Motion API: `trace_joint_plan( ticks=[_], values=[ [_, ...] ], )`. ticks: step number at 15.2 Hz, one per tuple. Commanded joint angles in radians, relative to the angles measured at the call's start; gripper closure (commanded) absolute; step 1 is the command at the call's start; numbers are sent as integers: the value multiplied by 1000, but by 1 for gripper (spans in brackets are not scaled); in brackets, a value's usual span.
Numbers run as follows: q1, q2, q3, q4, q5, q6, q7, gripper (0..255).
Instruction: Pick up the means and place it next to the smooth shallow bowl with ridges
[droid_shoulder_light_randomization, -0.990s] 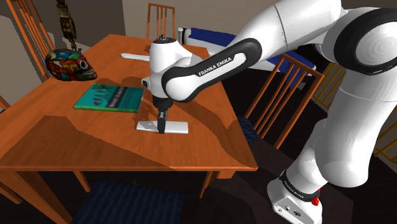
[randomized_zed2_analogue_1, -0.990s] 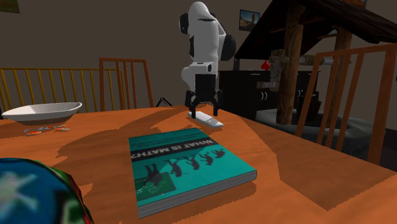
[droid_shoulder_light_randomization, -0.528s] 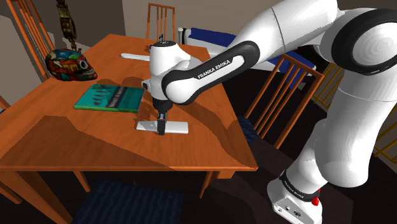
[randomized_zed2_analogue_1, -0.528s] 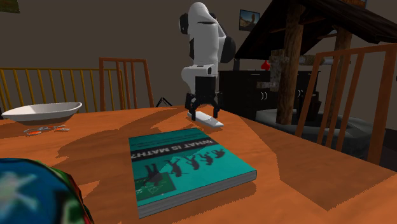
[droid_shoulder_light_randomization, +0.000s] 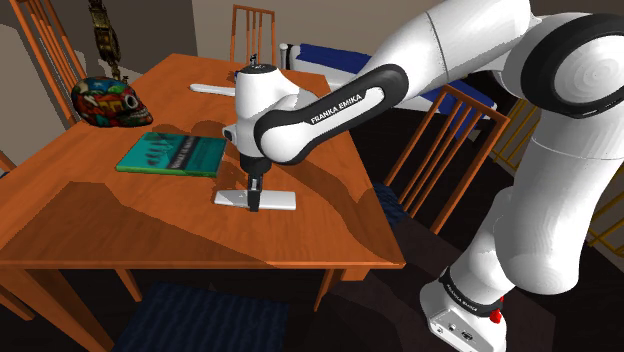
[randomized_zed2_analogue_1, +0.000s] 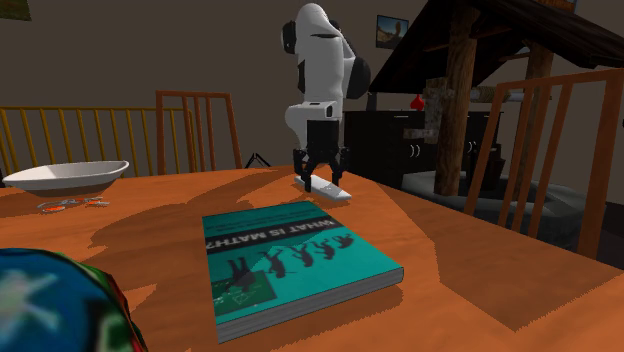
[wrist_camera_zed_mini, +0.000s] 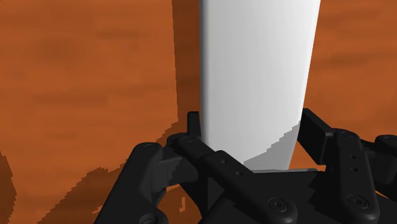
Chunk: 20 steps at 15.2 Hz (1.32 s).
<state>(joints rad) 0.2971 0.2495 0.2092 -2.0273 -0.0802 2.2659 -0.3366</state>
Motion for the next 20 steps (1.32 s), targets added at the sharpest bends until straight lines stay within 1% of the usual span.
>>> trace_joint_plan(
  ticks=[1,3,20],
  values=[
    [0,0,0,0,0,0,0,255],
    [0,0,0,0,0,0,0,255],
    [-7,-106,8,103,34,-205,-24,255]
  ],
)
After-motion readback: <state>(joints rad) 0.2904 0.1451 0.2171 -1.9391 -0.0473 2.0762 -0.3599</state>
